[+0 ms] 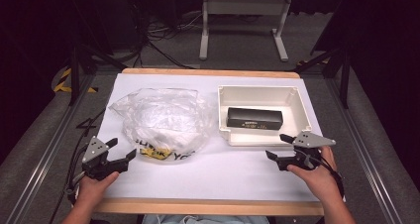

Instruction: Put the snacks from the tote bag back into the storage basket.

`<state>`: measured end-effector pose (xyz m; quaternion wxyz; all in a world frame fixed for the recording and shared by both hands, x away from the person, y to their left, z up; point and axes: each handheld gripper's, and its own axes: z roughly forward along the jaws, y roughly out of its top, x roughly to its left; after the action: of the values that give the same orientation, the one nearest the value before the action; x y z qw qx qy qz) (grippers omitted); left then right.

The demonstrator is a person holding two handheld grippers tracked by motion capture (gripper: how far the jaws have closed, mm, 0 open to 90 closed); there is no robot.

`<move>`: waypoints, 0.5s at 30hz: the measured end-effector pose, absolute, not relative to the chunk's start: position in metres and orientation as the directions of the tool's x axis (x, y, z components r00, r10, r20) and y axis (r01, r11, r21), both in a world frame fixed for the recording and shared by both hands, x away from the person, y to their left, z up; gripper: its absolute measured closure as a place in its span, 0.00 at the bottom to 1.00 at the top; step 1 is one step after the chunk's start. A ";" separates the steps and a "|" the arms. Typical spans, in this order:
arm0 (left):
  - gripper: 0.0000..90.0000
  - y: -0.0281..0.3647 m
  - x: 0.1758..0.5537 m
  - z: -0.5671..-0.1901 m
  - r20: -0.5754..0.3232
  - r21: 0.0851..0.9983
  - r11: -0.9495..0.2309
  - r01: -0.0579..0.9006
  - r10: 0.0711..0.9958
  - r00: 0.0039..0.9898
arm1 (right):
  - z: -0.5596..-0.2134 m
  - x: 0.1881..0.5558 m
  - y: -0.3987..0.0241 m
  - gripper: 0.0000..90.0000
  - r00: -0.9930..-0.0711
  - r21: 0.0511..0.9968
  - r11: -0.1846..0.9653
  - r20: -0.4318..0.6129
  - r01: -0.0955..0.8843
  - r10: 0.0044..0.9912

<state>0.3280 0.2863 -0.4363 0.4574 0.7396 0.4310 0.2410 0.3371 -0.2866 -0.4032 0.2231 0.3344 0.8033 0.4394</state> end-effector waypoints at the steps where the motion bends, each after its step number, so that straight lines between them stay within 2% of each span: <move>1: 0.23 0.286 0.328 -0.437 -0.035 0.884 -0.213 0.416 0.857 0.515 | -0.406 0.337 -0.287 0.23 -0.675 0.851 0.392 -0.062 0.349 0.735; 7: 0.23 0.287 0.329 -0.437 -0.035 0.883 -0.215 0.417 0.856 0.516 | -0.424 0.337 -0.291 0.23 -0.658 0.840 0.384 -0.043 0.383 0.751; 15: 0.22 0.290 0.330 -0.438 -0.044 0.883 -0.208 0.420 0.855 0.517 | -0.431 0.340 -0.293 0.22 -0.656 0.825 0.388 -0.027 0.412 0.754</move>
<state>0.3297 0.2896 -0.4381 0.4588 0.7401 0.4308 0.2370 0.3400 -0.2931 -0.4311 0.2041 0.3607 0.8078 0.4192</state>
